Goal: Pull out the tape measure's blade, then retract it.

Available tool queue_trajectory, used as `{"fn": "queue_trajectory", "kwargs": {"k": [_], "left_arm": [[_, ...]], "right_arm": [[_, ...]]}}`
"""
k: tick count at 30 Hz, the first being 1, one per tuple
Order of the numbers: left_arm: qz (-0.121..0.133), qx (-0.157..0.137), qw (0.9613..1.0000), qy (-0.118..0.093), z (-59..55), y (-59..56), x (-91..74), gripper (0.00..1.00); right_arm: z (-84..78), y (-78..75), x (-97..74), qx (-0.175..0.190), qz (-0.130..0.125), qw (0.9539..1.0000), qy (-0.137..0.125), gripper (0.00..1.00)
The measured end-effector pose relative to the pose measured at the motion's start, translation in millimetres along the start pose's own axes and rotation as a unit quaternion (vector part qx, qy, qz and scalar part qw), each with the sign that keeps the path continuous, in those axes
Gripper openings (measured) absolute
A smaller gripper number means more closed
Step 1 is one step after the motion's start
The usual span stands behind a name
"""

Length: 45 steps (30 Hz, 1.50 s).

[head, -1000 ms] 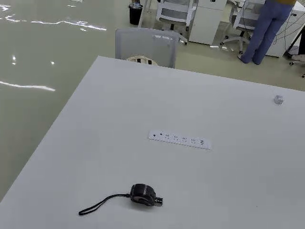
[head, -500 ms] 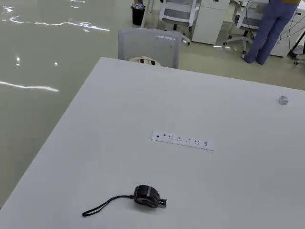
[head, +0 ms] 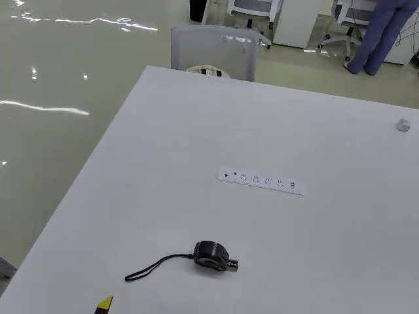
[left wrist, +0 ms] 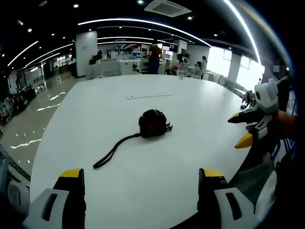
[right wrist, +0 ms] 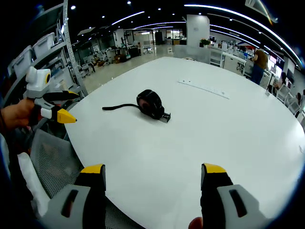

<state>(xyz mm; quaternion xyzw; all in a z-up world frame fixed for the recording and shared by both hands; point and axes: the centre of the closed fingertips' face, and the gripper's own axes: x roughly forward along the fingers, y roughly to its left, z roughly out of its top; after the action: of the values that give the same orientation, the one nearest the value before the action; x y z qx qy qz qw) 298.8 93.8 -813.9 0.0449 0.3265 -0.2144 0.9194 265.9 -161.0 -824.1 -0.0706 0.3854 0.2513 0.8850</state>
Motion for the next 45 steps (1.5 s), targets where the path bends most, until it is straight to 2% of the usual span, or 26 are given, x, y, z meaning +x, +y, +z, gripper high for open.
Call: {"fn": "queue_trajectory", "kwargs": {"k": [13, 21, 38, 45], "left_arm": [[-0.01, 0.008, 0.9999, 0.003, 1.3, -0.5, 8.2, 0.96], [-0.016, 0.014, 0.9998, 0.004, 6.0, -3.7, 12.9, 0.96], [-0.02, 0.024, 0.9994, 0.013, 5.0, -3.6, 20.0, 0.94], [-0.025, 0.033, 0.9991, 0.011, 11.6, -1.7, 28.4, 0.94]], "right_arm": [[0.4, -1.2, 6.7, -0.01, 0.005, 0.9999, 0.006, 0.84], [3.1, -4.1, 9.6, -0.013, 0.006, 0.9999, 0.005, 0.83], [2.9, -4.1, 18.6, -0.025, 0.017, 0.9995, 0.012, 0.82], [9.3, -5.9, 26.6, -0.035, 0.022, 0.999, 0.015, 0.82]]}}
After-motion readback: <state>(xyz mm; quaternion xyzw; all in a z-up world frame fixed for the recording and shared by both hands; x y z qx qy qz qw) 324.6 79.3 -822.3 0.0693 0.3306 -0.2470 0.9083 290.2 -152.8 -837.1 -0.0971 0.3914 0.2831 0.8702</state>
